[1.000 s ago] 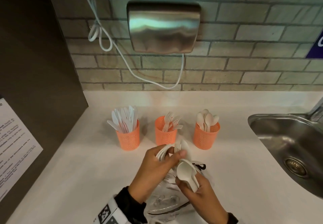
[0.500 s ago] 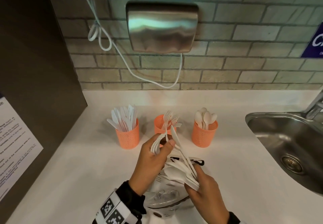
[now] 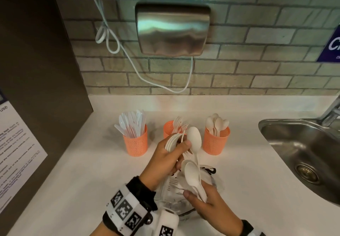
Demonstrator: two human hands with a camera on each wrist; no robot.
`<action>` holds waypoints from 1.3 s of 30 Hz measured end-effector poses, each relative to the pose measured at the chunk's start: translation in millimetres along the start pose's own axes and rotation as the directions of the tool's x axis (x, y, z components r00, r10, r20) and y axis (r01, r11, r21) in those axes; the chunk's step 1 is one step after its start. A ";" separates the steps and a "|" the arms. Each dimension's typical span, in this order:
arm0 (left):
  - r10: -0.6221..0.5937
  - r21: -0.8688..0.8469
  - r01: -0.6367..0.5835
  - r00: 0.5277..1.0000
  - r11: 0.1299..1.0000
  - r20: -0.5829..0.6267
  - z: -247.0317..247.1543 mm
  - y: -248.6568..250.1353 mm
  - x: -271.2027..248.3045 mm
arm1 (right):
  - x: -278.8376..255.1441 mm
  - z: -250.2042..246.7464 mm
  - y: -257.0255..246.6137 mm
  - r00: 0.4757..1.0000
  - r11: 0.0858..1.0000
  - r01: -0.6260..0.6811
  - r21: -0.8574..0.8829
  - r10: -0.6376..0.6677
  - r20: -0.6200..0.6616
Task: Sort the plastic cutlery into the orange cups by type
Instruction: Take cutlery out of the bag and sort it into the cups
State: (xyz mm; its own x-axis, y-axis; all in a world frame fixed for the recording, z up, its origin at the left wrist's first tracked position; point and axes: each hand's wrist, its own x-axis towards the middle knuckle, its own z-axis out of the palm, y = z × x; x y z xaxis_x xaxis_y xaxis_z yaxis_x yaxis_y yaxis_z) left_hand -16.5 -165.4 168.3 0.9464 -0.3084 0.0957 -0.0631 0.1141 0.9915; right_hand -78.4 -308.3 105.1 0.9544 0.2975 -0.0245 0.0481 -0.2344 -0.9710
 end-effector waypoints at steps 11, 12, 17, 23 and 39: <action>-0.095 -0.196 0.136 0.974 0.971 0.204 -9.8 12.9 18.7 | -3.4 -21.8 -21.7 0.866 0.730 -0.379 0.569 0.064 0.495; -0.098 -0.198 0.141 0.972 0.970 0.215 -9.6 15.1 18.9 | -3.4 -22.3 -21.1 0.853 0.703 -0.401 0.586 0.054 0.519; -0.198 -0.125 0.210 0.975 0.970 0.099 -3.3 15.9 22.6 | -0.7 -26.2 -23.6 0.865 0.811 -0.345 0.471 0.080 0.496; -0.199 -0.177 0.210 0.977 0.962 0.073 1.3 0.5 13.4 | -0.9 -29.9 -21.7 0.912 0.896 -0.252 0.365 0.094 0.399; -0.170 -0.042 0.173 0.984 0.984 0.053 -14.9 16.0 28.9 | 0.6 -39.2 -19.7 0.858 0.887 -0.281 0.367 0.061 0.510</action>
State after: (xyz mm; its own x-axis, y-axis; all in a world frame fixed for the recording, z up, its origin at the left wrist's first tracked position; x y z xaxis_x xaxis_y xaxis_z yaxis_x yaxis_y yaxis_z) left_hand 14.7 -158.4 185.6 0.9253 -0.3727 -0.0701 0.1146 0.0986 0.9885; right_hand -67.3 -339.7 133.6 0.6718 0.7129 -0.2013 -0.3334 0.0484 -0.9415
